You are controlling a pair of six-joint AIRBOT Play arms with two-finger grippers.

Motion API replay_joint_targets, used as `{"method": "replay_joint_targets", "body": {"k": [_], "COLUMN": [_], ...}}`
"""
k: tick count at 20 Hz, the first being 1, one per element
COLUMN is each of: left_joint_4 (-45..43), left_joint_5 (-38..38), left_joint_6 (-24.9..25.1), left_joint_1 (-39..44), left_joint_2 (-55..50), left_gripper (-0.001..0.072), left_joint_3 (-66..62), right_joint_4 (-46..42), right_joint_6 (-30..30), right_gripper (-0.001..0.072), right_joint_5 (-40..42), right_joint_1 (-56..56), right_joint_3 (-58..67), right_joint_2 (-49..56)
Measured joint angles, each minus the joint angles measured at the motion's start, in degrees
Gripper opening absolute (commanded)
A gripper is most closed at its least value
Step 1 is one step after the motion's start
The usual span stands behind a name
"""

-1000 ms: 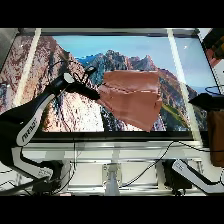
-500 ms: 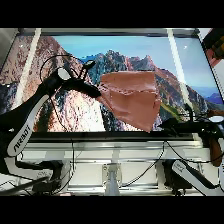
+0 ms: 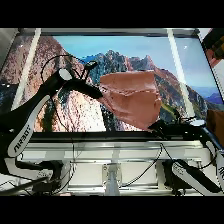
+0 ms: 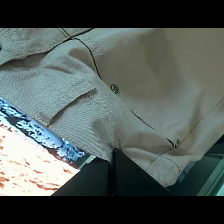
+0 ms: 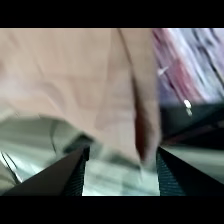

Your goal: Fold the clothes and pants, and hang the long-sleeved shirts on hangers.

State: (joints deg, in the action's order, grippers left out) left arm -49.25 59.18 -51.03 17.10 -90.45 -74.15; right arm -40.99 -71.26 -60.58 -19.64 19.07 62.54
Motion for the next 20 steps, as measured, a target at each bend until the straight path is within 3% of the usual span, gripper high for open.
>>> {"method": "replay_joint_targets", "body": {"k": [3,5,12,14,15,20], "left_joint_4": [0.0,0.0,0.0,0.0,0.0,0.96], "left_joint_5": [0.0,0.0,0.02,0.04,0.04,0.02], "left_joint_6": [0.0,0.0,0.0,-0.02,0.0,-0.02], "left_joint_1": [0.04,0.04,0.04,0.04,0.04,0.04], "left_joint_2": [0.0,0.0,-1.31,-1.99,-2.34,-4.39], "left_gripper": [0.0014,0.0014,0.0014,0.0014,0.0014,0.0014], "left_joint_3": [0.0,0.0,0.0,0.0,0.0,0.0], "right_joint_4": [1.99,2.54,4.28,4.28,4.07,4.83], "right_joint_6": [-0.81,-1.07,-1.22,-1.2,-1.2,-0.72], "right_gripper": [0.0457,0.0362,0.0347,0.0157,0.0112,0.001], "right_joint_5": [4.74,6.99,9.29,9.7,9.84,8.92], "right_joint_1": [1.57,2.03,2.47,2.51,2.49,2.51], "right_joint_3": [-0.15,-0.26,-0.26,-0.33,-0.33,-0.31], "right_joint_2": [-0.02,0.0,0.04,0.04,0.11,0.04]}}
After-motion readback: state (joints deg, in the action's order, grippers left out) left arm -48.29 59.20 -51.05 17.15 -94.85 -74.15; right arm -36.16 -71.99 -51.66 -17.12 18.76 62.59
